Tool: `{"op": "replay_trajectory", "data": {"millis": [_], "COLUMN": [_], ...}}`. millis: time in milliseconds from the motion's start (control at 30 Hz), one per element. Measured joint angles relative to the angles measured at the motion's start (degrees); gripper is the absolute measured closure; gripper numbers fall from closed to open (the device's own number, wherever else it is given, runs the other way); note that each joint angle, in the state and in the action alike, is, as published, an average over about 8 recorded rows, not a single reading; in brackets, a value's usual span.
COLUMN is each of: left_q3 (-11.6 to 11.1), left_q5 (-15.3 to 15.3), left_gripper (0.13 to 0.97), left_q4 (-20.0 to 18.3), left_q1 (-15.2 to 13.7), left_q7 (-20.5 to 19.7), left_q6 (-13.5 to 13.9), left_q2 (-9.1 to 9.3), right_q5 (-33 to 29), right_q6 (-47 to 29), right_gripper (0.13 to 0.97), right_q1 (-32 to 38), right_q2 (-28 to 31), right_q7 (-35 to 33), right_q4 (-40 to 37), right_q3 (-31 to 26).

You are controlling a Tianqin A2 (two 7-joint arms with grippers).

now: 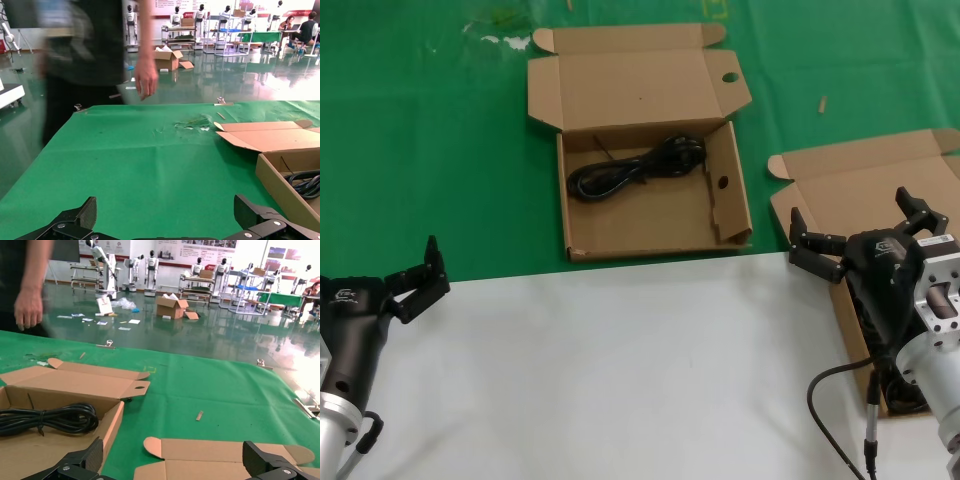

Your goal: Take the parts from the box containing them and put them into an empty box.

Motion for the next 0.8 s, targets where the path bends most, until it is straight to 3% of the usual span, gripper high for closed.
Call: {"op": "replay_trajectory", "data": {"millis": [800], "left_q3": [0.0], "left_q5": [0.0], "left_gripper": [0.132], "left_q4": [0.0], "left_q1": [0.0], "left_q7": [0.0], "left_q6": [0.0], "left_q2": [0.0], "right_q5": [0.0], "right_q6": [0.0], "right_gripper": [0.129], "right_q1": [0.0], "right_q2": [0.0], "right_q7": [0.0], "right_q4": [0.0], "right_q3": [0.0]}}
